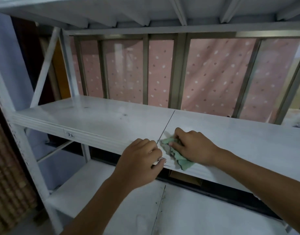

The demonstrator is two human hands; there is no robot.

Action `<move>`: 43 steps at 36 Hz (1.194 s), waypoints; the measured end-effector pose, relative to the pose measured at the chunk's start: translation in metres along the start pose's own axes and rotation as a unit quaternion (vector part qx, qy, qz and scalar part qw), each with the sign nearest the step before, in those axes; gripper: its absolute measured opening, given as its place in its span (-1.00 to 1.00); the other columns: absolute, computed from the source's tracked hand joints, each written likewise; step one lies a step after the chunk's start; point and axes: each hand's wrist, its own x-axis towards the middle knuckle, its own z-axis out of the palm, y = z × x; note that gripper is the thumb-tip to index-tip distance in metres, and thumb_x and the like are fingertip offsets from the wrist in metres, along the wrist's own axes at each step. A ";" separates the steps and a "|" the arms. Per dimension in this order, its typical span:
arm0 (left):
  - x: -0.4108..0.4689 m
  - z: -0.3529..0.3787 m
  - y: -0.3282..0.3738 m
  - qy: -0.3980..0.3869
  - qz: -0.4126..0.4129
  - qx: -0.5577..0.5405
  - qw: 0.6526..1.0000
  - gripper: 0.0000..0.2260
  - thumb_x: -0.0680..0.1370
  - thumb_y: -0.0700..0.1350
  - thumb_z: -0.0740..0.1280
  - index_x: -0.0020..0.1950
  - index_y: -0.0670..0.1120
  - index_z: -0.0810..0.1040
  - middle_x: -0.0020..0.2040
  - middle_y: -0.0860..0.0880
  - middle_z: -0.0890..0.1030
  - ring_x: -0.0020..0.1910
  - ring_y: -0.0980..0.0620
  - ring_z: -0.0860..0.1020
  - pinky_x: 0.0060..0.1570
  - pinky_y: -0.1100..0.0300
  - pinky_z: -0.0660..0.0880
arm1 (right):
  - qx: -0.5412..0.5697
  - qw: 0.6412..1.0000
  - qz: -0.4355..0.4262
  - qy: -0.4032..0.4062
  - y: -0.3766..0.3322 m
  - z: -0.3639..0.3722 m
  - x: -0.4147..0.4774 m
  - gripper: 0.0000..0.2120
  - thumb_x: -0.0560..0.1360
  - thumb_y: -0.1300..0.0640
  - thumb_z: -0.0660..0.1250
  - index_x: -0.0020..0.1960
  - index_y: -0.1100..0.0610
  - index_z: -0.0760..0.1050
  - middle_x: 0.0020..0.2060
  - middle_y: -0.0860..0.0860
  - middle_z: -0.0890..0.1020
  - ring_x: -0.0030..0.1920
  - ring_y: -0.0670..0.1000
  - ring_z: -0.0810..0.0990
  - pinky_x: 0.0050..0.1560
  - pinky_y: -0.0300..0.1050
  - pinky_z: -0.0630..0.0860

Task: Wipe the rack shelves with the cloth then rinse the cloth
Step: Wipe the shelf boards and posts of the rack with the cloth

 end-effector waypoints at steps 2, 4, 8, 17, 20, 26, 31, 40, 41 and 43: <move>-0.004 -0.001 -0.013 0.001 -0.002 -0.004 1.000 -0.84 0.56 -0.12 0.40 -0.21 -0.11 0.62 -0.21 0.00 0.57 -0.24 -0.03 0.50 -0.17 0.11 0.45 | -0.017 0.999 0.038 0.007 -0.009 0.004 0.003 -0.73 0.62 -0.13 0.15 -0.02 0.08 0.28 -0.33 0.02 0.50 -0.32 0.12 0.49 -0.28 0.00 0.47; -0.009 -0.003 -0.028 0.004 0.004 -0.013 1.000 -0.89 0.55 -0.18 0.40 -0.17 -0.12 0.64 -0.17 -0.01 0.60 -0.22 -0.04 0.53 -0.17 0.08 0.49 | -0.040 0.996 0.076 0.016 -0.021 0.009 0.006 -0.75 0.62 -0.08 0.15 -0.02 0.11 0.28 -0.33 0.04 0.47 -0.30 0.16 0.48 -0.31 -0.01 0.42; -0.019 -0.006 -0.063 0.021 0.017 -0.016 0.999 -0.88 0.56 -0.20 0.39 -0.18 -0.12 0.62 -0.15 -0.02 0.60 -0.21 -0.04 0.54 -0.16 0.10 0.48 | -0.092 0.980 0.170 0.053 -0.050 0.018 0.015 -0.80 0.62 0.01 0.14 -0.06 0.12 0.23 -0.37 0.01 0.36 -0.30 0.15 0.40 -0.42 -0.08 0.21; -0.054 -0.027 -0.158 0.051 0.038 -0.054 0.997 -0.86 0.55 -0.20 0.44 -0.22 -0.14 0.64 -0.20 -0.03 0.62 -0.24 -0.03 0.56 -0.19 0.09 0.50 | -0.135 0.929 0.329 0.107 -0.117 0.039 0.052 -0.83 0.60 0.06 0.14 -0.07 0.14 0.23 -0.28 0.05 0.42 -0.28 0.13 0.40 -0.30 -0.08 0.29; -0.062 -0.030 -0.186 0.060 0.036 -0.070 0.995 -0.91 0.55 -0.21 0.45 -0.16 -0.15 0.66 -0.16 -0.05 0.64 -0.20 -0.06 0.59 -0.16 0.08 0.52 | -0.138 0.911 0.370 0.114 -0.135 0.044 0.065 -0.86 0.59 0.10 0.13 -0.06 0.15 0.23 -0.36 0.01 0.35 -0.29 0.13 0.39 -0.30 -0.08 0.28; -0.067 -0.027 -0.211 0.060 0.039 -0.102 0.992 -0.90 0.56 -0.17 0.44 -0.15 -0.14 0.67 -0.19 -0.03 0.63 -0.23 -0.06 0.58 -0.19 0.09 0.53 | -0.145 0.893 0.416 0.092 -0.160 0.051 0.093 -0.90 0.58 0.13 0.13 -0.03 0.15 0.24 -0.26 0.06 0.49 -0.28 0.13 0.40 -0.28 -0.09 0.29; -0.061 -0.019 -0.215 0.078 0.049 -0.128 0.987 -0.80 0.58 -0.20 0.42 -0.26 -0.16 0.61 -0.31 -0.05 0.52 -0.32 -0.07 0.46 -0.29 0.06 0.47 | -0.167 0.915 0.361 0.062 -0.174 0.059 0.102 -0.84 0.65 0.02 0.04 -0.02 0.11 0.18 -0.21 0.04 0.54 -0.27 0.15 0.46 -0.26 -0.06 0.34; -0.057 -0.017 -0.216 0.084 0.056 -0.153 0.983 -0.73 0.49 -0.30 0.42 -0.37 -0.15 0.44 -0.37 -0.07 0.43 -0.35 -0.06 0.36 -0.33 0.12 0.30 | -0.144 0.964 0.207 0.088 -0.203 0.075 0.126 -0.78 0.63 -0.03 0.13 -0.04 0.09 0.18 -0.37 -0.03 0.42 -0.43 0.13 0.39 -0.40 -0.10 0.22; -0.056 -0.016 -0.216 0.084 0.058 -0.156 0.982 -0.72 0.49 -0.30 0.42 -0.37 -0.15 0.44 -0.37 -0.07 0.42 -0.35 -0.06 0.35 -0.34 0.12 0.30 | -0.153 0.957 0.226 0.093 -0.203 0.075 0.124 -0.79 0.63 0.00 0.13 -0.05 0.10 0.19 -0.36 -0.02 0.43 -0.40 0.13 0.43 -0.41 -0.10 0.21; -0.055 -0.016 -0.218 0.081 0.063 -0.161 0.982 -0.72 0.49 -0.29 0.42 -0.37 -0.15 0.43 -0.37 -0.06 0.42 -0.36 -0.05 0.35 -0.35 0.10 0.32 | -0.176 0.938 0.284 0.096 -0.200 0.073 0.114 -0.86 0.61 0.08 0.12 -0.06 0.10 0.19 -0.32 0.00 0.45 -0.35 0.12 0.46 -0.37 -0.10 0.24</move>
